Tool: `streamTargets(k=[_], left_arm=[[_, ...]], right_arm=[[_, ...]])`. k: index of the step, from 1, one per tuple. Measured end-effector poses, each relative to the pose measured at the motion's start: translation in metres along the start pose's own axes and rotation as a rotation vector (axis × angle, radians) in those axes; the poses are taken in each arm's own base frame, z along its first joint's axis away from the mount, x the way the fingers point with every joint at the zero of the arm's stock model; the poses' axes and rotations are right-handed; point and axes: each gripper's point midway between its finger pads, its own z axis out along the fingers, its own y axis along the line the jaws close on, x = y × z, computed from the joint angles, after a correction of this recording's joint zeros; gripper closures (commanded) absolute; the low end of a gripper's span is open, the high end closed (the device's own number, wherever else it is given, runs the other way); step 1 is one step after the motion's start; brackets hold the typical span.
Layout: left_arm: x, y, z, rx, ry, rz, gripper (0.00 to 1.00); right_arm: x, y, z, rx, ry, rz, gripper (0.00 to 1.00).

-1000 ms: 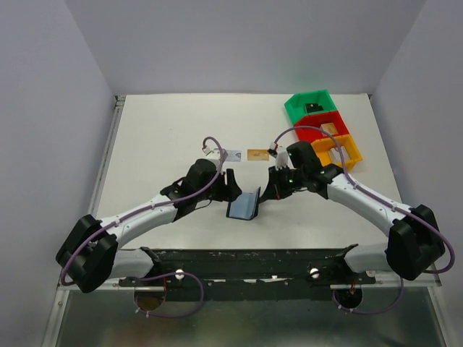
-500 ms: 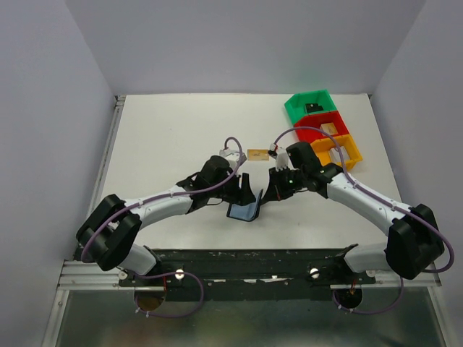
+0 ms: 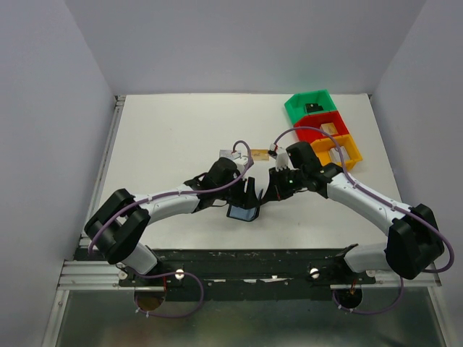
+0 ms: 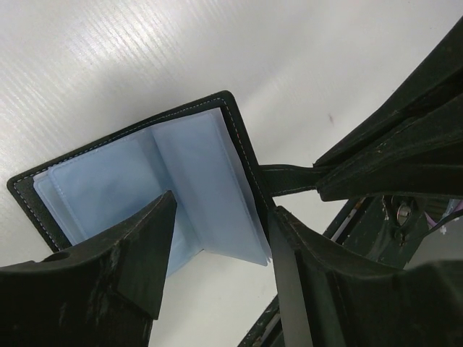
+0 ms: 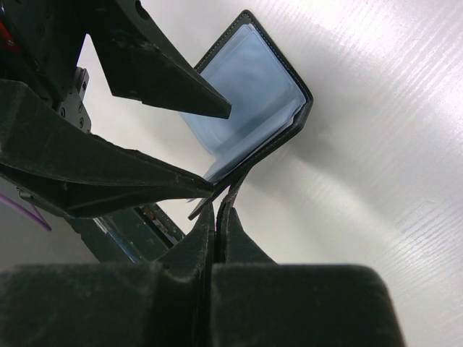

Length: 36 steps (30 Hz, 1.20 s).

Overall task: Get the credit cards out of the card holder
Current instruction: Remove the credit card from the card holder.

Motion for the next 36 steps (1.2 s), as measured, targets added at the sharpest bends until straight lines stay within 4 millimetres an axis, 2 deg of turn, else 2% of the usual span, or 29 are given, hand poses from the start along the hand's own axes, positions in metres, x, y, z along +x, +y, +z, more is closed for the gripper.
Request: streamTargets(k=[26, 36], left_arm=[[0.005, 0.013, 0.004, -0.057, 0.011, -0.014, 0.39], [0.011, 0.03, 0.002, -0.155, 0.021, -0.029, 0.39]], right_arm=[[0.0, 0.0, 0.0, 0.0, 0.0, -0.001, 1.0], [0.0, 0.0, 0.0, 0.0, 0.0, -0.006, 1.0]])
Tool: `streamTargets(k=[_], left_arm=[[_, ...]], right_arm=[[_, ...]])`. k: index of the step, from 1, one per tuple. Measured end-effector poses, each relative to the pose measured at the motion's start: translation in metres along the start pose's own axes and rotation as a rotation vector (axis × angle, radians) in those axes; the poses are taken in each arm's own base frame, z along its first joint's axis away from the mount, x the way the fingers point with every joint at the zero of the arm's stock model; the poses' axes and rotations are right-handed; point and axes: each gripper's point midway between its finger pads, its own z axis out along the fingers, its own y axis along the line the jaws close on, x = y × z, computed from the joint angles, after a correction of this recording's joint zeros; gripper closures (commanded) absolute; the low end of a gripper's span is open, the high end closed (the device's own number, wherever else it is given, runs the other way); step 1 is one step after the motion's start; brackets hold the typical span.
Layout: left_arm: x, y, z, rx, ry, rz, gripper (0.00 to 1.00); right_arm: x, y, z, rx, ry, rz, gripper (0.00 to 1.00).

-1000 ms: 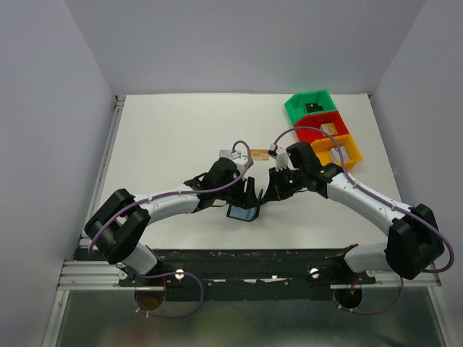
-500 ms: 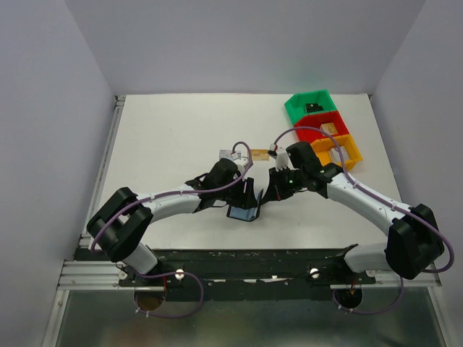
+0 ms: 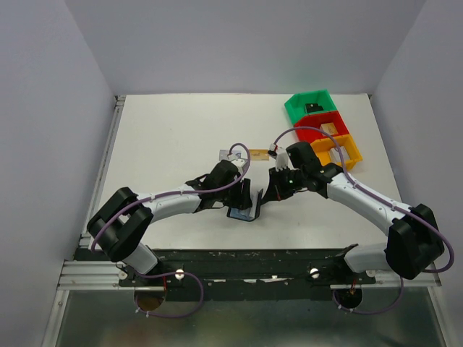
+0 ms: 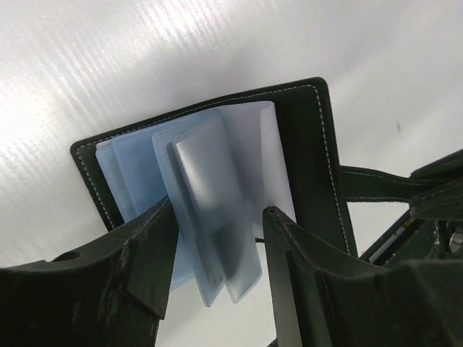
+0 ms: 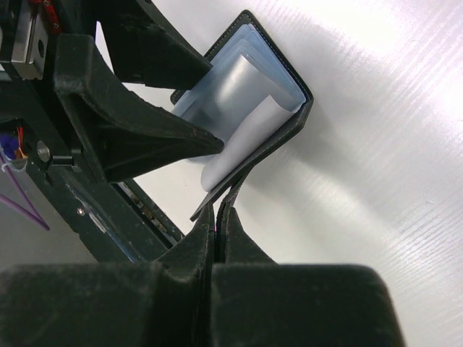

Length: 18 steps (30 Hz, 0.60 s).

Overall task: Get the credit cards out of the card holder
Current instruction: Remove the credit card from the card holder.

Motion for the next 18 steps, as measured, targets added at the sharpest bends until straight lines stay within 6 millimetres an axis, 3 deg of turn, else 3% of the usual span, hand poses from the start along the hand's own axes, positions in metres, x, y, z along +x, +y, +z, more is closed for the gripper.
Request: streamTargets(k=[5, 14, 18], left_arm=[[0.002, 0.01, 0.0, -0.054, 0.003, -0.009, 0.4], [0.001, 0.015, -0.003, -0.084, -0.007, -0.013, 0.54], [0.002, 0.015, -0.005, -0.083, -0.011, -0.012, 0.55]], right_arm=[[0.0, 0.0, 0.0, 0.0, 0.0, 0.0, 1.0], [0.0, 0.0, 0.0, 0.0, 0.0, 0.0, 1.0], [0.0, 0.0, 0.0, 0.001, 0.0, 0.0, 1.0]])
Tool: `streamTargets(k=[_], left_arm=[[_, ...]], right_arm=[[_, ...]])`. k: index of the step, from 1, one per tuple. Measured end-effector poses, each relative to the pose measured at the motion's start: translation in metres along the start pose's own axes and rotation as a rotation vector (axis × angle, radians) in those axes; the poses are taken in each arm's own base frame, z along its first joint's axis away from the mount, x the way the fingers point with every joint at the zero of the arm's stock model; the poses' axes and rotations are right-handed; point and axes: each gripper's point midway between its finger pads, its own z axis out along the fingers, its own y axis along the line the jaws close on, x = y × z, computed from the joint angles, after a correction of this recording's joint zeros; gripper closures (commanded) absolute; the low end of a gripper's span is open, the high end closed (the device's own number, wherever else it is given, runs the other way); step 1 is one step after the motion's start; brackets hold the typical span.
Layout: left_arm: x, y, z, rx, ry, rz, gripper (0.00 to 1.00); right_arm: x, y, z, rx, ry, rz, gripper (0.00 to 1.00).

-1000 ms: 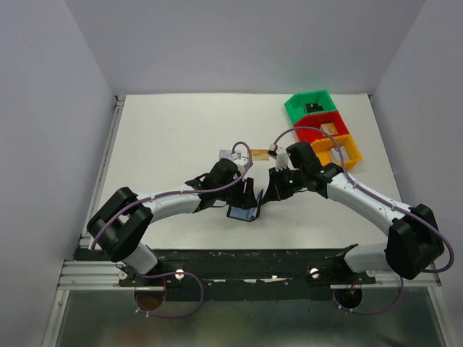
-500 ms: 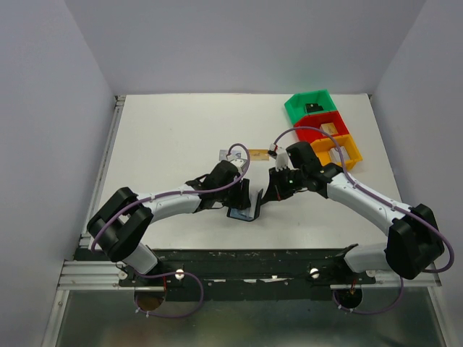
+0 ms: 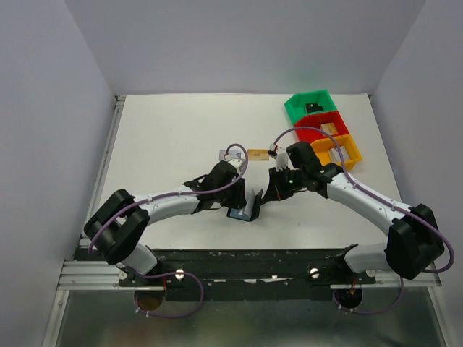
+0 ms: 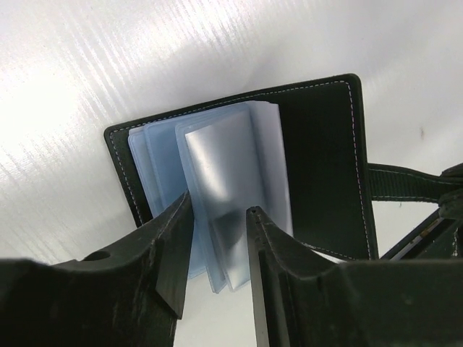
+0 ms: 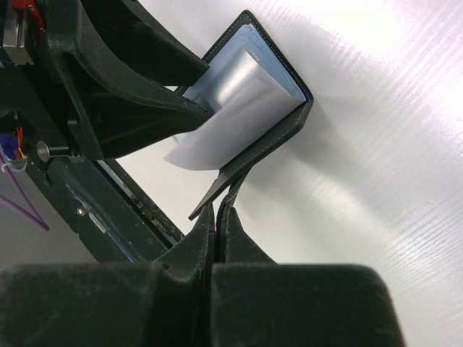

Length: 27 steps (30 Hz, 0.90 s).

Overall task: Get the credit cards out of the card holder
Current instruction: Remove the credit card from the card holder.

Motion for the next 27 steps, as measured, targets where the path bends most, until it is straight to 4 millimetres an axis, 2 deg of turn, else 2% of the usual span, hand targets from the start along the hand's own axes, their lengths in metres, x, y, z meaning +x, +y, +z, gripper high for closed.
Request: streamTargets(k=[6, 11, 16, 17, 21, 27], left_arm=[[-0.003, -0.003, -0.003, 0.011, -0.015, 0.002, 0.56], [-0.006, -0.008, -0.006, 0.04, -0.03, 0.005, 0.65], [-0.009, -0.016, -0.007, 0.079, -0.038, 0.009, 0.66], [-0.01, -0.017, -0.007, 0.085, -0.039, 0.01, 0.65], [-0.009, -0.024, -0.007, 0.114, -0.04, 0.013, 0.48], [-0.01, -0.026, -0.01, 0.122, -0.045, 0.013, 0.44]], right_arm=[[0.0, -0.002, 0.0, 0.01, -0.002, 0.001, 1.0], [0.0, -0.008, 0.001, 0.043, -0.001, 0.012, 1.0], [0.001, -0.02, 0.003, 0.086, 0.005, 0.047, 1.0], [0.001, -0.021, 0.004, 0.092, 0.005, 0.054, 1.0], [0.001, -0.025, 0.004, 0.102, 0.007, 0.07, 1.0], [0.002, -0.026, 0.005, 0.106, 0.009, 0.076, 1.0]])
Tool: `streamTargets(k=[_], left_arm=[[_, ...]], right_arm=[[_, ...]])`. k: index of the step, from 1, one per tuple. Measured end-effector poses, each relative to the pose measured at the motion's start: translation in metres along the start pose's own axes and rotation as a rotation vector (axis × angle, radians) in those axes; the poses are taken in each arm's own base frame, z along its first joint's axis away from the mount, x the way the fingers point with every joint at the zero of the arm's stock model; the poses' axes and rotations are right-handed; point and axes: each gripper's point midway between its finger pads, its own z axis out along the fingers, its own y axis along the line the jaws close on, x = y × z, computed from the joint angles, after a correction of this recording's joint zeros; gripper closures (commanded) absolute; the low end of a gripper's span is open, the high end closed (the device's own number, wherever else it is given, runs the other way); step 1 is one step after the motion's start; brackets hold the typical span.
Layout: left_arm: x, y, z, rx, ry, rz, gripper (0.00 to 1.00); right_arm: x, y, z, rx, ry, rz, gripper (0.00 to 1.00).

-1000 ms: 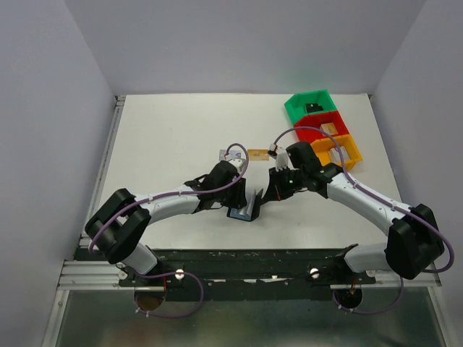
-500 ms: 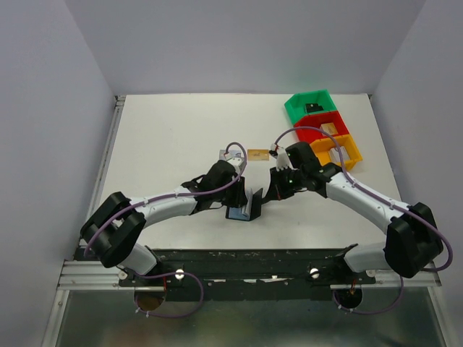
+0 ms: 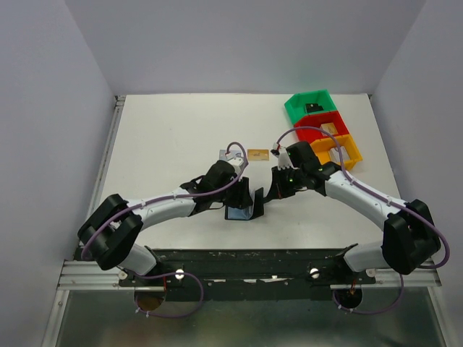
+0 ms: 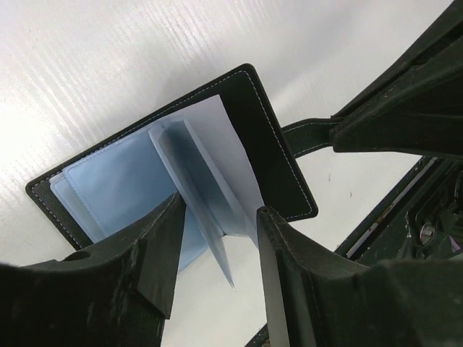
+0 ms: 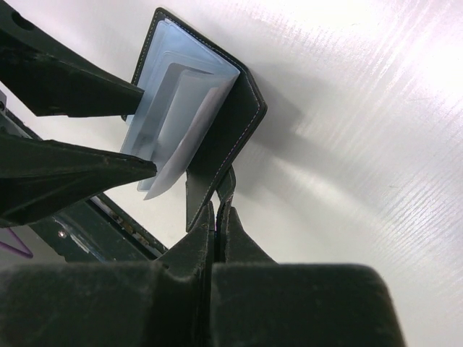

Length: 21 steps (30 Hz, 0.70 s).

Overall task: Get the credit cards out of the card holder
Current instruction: Remove the credit card from the card holder.

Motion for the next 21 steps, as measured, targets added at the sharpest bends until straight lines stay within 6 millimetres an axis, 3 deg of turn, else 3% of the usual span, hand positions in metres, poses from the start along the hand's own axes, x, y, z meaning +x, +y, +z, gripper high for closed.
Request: streamTargets(k=[12, 19, 21], left_arm=[[0.005, 0.008, -0.007, -0.036, -0.009, -0.002, 0.41], [0.0, 0.013, -0.011, -0.071, -0.037, -0.001, 0.48], [0.001, 0.017, -0.011, -0.093, -0.036, -0.005, 0.5]], right_arm=[[0.0, 0.0, 0.0, 0.001, 0.002, 0.001, 1.0], [0.0, -0.002, 0.001, 0.005, 0.004, 0.006, 1.0], [0.0, -0.004, 0.001, 0.012, 0.002, 0.008, 0.94]])
